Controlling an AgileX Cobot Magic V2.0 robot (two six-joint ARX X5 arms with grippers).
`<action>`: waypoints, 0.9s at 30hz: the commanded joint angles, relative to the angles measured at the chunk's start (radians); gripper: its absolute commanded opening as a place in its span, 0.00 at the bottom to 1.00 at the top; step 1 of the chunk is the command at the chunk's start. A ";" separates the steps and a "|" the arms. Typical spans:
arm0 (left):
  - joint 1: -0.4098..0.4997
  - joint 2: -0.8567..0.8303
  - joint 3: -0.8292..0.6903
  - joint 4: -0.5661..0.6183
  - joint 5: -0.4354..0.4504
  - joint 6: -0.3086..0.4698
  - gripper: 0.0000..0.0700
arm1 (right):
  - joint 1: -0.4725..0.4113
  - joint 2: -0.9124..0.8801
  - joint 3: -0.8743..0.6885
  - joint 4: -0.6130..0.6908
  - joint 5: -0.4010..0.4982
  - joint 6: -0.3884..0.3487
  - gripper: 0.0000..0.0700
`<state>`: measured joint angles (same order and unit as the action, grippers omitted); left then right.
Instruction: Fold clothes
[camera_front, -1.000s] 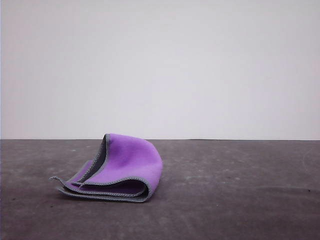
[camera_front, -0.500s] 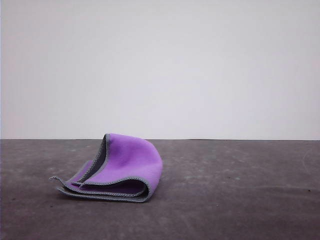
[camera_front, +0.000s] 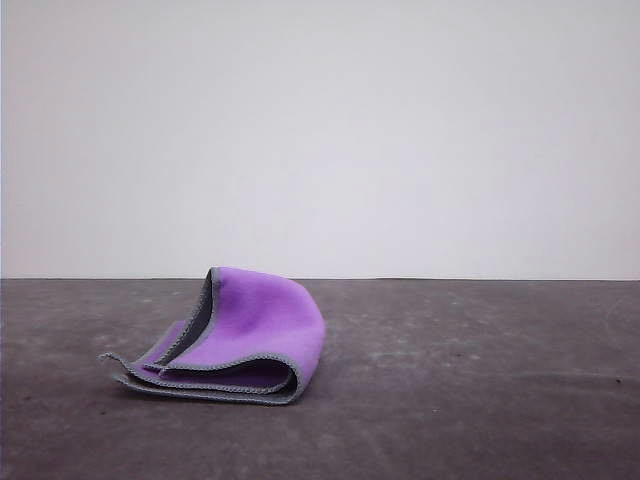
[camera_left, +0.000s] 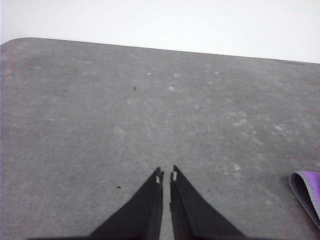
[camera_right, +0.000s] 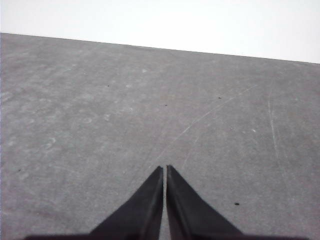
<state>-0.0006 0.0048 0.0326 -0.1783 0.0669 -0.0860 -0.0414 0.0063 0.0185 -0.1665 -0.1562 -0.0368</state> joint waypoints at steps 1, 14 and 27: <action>0.000 -0.002 -0.019 -0.008 -0.004 0.014 0.02 | 0.000 -0.003 -0.007 0.012 0.000 0.002 0.01; 0.000 -0.002 -0.018 -0.008 -0.004 0.014 0.02 | 0.000 -0.003 -0.007 0.012 0.000 0.002 0.01; 0.000 -0.002 -0.018 -0.008 -0.004 0.014 0.02 | 0.000 -0.003 -0.007 0.012 0.000 0.002 0.01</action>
<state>-0.0006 0.0048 0.0326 -0.1783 0.0669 -0.0860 -0.0410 0.0063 0.0185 -0.1665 -0.1562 -0.0368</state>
